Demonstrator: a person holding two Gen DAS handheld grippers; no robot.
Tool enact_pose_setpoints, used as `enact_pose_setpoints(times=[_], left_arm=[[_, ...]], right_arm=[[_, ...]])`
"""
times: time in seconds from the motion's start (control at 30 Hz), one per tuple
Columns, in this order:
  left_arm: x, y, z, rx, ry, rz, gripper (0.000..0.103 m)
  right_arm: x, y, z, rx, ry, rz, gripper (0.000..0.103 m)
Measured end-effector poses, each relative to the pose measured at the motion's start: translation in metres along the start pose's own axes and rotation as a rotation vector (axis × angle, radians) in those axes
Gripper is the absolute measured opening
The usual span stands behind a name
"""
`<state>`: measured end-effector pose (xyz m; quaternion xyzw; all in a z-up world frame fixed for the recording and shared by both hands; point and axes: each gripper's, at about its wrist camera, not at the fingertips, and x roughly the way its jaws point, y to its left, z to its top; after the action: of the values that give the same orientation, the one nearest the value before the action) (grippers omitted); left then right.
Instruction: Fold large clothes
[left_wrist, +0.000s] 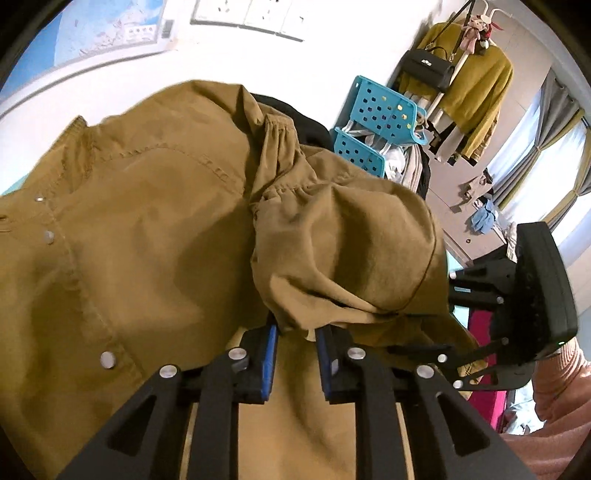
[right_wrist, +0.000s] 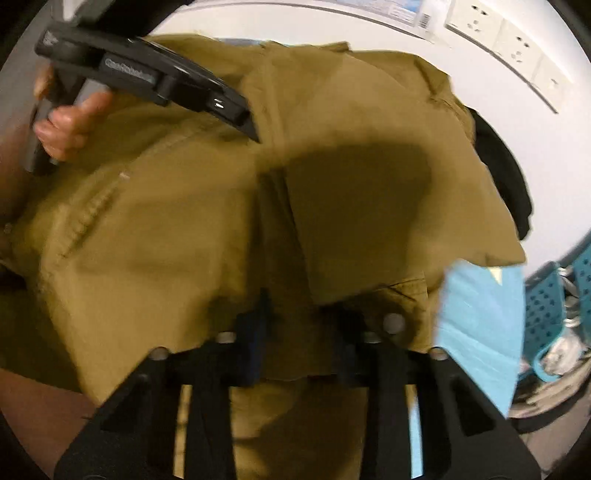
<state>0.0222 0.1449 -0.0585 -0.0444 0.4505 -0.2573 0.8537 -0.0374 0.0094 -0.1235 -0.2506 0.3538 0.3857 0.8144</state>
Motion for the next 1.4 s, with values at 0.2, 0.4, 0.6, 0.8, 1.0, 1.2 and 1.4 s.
enact_pose_setpoints(times=[0.2, 0.4, 0.6, 0.8, 1.0, 1.2, 1.4], left_arm=[[-0.078, 0.019, 0.002, -0.027, -0.178, 0.021, 0.042], [-0.161, 0.026, -0.02, 0.008, -0.332, 0.161, 0.065], [-0.168, 0.042, -0.068, -0.021, -0.247, 0.261, 0.077], [-0.137, 0.057, -0.119, -0.096, -0.112, 0.183, 0.084], [-0.093, 0.061, -0.134, -0.126, 0.006, 0.198, 0.086], [-0.065, 0.073, -0.129, -0.145, 0.063, 0.168, 0.048], [-0.085, 0.08, -0.109, -0.156, -0.014, 0.245, 0.012]], right_arm=[[-0.06, 0.009, 0.041, 0.1, -0.232, 0.401, 0.017], [-0.017, 0.05, 0.086, 0.104, -0.254, 0.646, 0.019], [0.038, 0.062, 0.11, 0.104, -0.088, 0.645, 0.065], [-0.031, -0.035, 0.1, 0.172, -0.326, 0.428, 0.078], [-0.014, -0.149, 0.105, 0.373, -0.301, 0.121, 0.081], [0.052, -0.176, 0.119, 0.383, -0.168, 0.014, 0.082], [0.064, -0.183, 0.117, 0.383, -0.162, 0.043, 0.018]])
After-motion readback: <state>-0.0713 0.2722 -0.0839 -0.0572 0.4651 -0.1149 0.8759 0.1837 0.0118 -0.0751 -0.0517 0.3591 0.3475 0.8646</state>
